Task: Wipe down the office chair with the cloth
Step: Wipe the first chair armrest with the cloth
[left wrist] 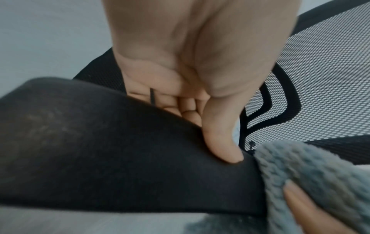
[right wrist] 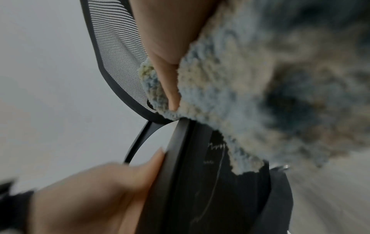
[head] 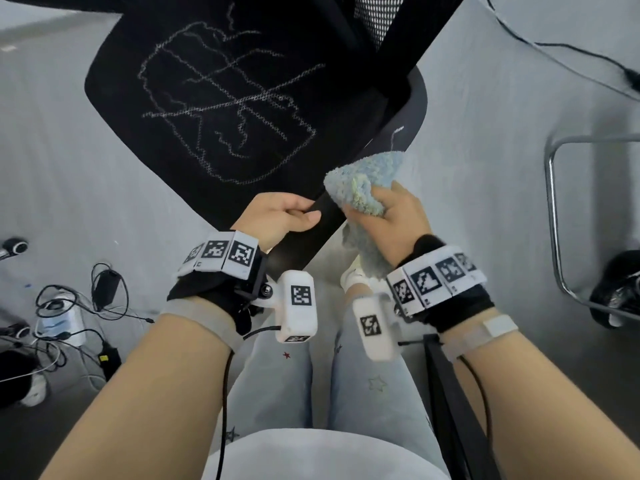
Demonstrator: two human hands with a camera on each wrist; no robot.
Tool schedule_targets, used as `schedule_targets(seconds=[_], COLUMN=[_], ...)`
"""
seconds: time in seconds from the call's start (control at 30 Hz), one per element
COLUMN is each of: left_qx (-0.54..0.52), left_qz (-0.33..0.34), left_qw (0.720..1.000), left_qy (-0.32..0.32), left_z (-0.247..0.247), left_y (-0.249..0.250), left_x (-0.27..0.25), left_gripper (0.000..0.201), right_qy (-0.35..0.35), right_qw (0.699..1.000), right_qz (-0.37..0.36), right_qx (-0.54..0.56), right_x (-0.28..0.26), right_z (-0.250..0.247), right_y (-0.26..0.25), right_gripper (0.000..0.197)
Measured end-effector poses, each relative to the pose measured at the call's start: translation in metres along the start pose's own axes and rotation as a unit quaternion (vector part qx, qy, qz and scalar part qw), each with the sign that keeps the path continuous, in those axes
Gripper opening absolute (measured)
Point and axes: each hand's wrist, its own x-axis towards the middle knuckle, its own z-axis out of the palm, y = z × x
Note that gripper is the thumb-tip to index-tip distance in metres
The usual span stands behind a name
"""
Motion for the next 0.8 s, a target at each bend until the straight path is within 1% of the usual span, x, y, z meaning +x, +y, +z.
schedule_targets(seconds=[0.03,0.07,0.13,0.17,0.2,0.27,0.3,0.33,0.4,0.43,0.47,0.5,0.57,0.6,0.67,0.73,0.77,0.8], left_qx=[-0.002,-0.004,-0.013,-0.017,-0.018,-0.023,-0.029,-0.033,-0.033,-0.034,-0.040,-0.051,-0.071,-0.076,-0.074,-0.056,-0.051,-0.054], left_qz=[-0.006,-0.009,-0.009,-0.008,-0.007,-0.008,-0.010,-0.012,-0.013,-0.013,-0.015,-0.020,-0.032,-0.034,-0.034,-0.034,-0.036,-0.036], left_qw=[1.000,1.000,1.000,1.000,1.000,1.000,1.000,0.999,0.999,0.999,0.999,0.998,0.997,0.996,0.996,0.997,0.998,0.997], left_qy=[-0.006,-0.008,-0.006,-0.004,-0.002,0.001,0.001,0.001,0.005,0.009,0.012,0.012,0.012,0.015,0.023,0.029,0.032,0.034], left_z=[-0.002,-0.002,-0.001,0.000,0.001,0.001,0.000,0.000,-0.002,-0.003,-0.004,-0.005,-0.006,-0.006,-0.009,-0.015,-0.018,-0.020], left_y=[0.001,0.002,0.004,0.004,0.004,0.004,0.004,0.003,0.002,0.000,-0.002,-0.005,-0.009,-0.012,-0.020,-0.031,-0.038,-0.043], left_x=[-0.002,-0.003,-0.005,-0.005,-0.006,-0.005,-0.005,-0.005,-0.005,-0.005,-0.006,-0.006,-0.006,-0.006,-0.006,-0.008,-0.009,-0.011], left_gripper=[0.026,0.027,0.028,0.028,0.028,0.026,0.025,0.024,0.024,0.024,0.023,0.022,0.018,0.016,0.011,0.010,0.011,0.011], right_qy=[0.004,0.028,0.104,0.137,0.155,0.144,0.121,0.091,0.016,-0.007,-0.014,-0.013,-0.017,-0.009,0.057,0.106,0.117,0.118], right_qw=[1.000,0.999,0.986,0.980,0.976,0.980,0.985,0.990,0.997,0.998,0.998,0.998,1.000,1.000,0.996,0.989,0.988,0.988], right_qz=[0.014,0.039,0.090,0.096,0.094,0.087,0.083,0.076,0.057,0.045,0.036,0.023,0.001,0.011,0.058,0.072,0.071,0.072], right_qx=[0.000,0.026,0.093,0.112,0.119,0.107,0.087,0.070,0.044,0.044,0.053,0.052,0.012,0.012,0.045,0.068,0.072,0.074], right_x=[0.010,0.022,0.047,0.057,0.064,0.062,0.057,0.048,0.019,0.006,0.000,-0.002,0.008,0.019,0.044,0.063,0.066,0.065], right_z=[-0.007,-0.017,-0.040,-0.051,-0.057,-0.057,-0.050,-0.041,-0.021,-0.013,-0.007,-0.007,-0.017,-0.027,-0.044,-0.057,-0.060,-0.060], right_y=[0.002,0.002,0.001,0.000,0.001,0.000,0.002,0.004,0.007,0.006,0.008,0.005,0.004,0.004,0.003,0.002,0.000,-0.002], right_gripper=[0.019,0.019,0.015,0.014,0.014,0.011,0.008,0.009,0.012,0.010,0.007,0.009,0.013,0.014,0.022,0.027,0.024,0.016])
